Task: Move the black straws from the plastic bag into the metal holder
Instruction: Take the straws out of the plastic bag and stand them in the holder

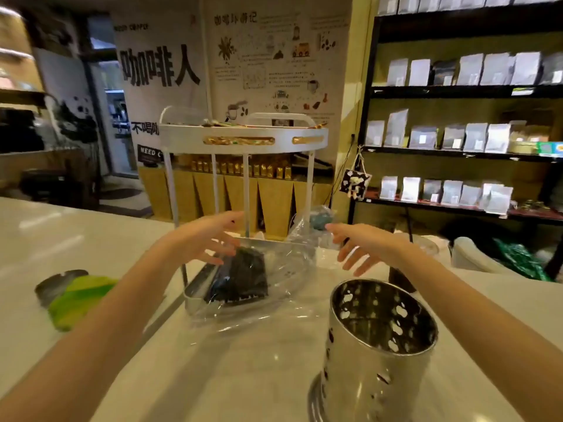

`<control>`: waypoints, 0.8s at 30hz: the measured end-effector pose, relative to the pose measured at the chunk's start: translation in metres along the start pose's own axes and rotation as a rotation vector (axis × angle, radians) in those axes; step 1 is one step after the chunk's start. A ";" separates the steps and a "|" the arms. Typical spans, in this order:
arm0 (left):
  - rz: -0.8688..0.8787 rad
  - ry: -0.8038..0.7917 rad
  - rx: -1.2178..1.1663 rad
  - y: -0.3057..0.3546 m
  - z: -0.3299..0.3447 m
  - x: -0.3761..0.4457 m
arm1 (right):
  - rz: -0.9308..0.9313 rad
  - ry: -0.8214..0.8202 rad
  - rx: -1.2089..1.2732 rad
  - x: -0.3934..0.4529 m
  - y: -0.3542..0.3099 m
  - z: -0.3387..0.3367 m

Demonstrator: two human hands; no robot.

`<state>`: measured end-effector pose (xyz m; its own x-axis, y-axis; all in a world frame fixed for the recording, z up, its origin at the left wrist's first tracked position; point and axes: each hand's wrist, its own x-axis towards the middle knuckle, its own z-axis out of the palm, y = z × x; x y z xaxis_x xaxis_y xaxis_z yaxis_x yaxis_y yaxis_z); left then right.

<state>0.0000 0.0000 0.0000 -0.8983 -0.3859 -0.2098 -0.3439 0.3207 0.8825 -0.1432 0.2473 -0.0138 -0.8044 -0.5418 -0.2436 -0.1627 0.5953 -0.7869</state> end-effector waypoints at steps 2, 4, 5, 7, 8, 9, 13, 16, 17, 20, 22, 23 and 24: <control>-0.052 0.077 0.045 -0.011 0.003 0.008 | 0.029 0.055 -0.090 0.009 0.005 0.007; -0.117 0.126 0.067 -0.025 0.007 0.018 | 0.050 0.101 -0.111 0.018 0.013 0.016; -0.139 0.135 0.064 -0.030 0.010 0.023 | 0.069 0.102 -0.118 0.022 0.017 0.019; -0.173 0.128 0.043 -0.040 0.014 0.030 | 0.098 0.072 -0.113 0.028 0.021 0.024; -0.194 0.116 0.036 -0.044 0.016 0.031 | 0.092 0.044 -0.096 0.031 0.023 0.025; -0.220 0.097 0.015 -0.050 0.017 0.035 | 0.075 0.014 -0.058 0.034 0.025 0.027; -0.277 0.074 -0.094 -0.060 0.023 0.040 | 0.015 -0.078 0.098 0.037 0.026 0.029; -0.291 0.092 -0.167 -0.061 0.023 0.039 | -0.027 -0.097 0.200 0.036 0.021 0.026; -0.282 0.083 -0.218 -0.062 0.024 0.040 | -0.039 -0.096 0.235 0.037 0.018 0.024; -0.300 0.067 -0.385 -0.054 0.024 0.034 | -0.084 -0.061 0.361 0.032 0.007 0.011; -0.273 0.047 -0.450 -0.046 0.023 0.031 | -0.117 -0.030 0.358 0.028 -0.003 0.001; -0.255 0.042 -0.464 -0.043 0.023 0.032 | -0.147 -0.004 0.303 0.026 -0.008 -0.005; -0.233 0.036 -0.484 -0.037 0.024 0.030 | -0.176 0.011 0.252 0.022 -0.015 -0.011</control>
<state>-0.0206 -0.0030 -0.0490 -0.8005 -0.4310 -0.4164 -0.3605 -0.2088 0.9091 -0.1645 0.2329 -0.0011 -0.7827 -0.6164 -0.0863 -0.1539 0.3260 -0.9328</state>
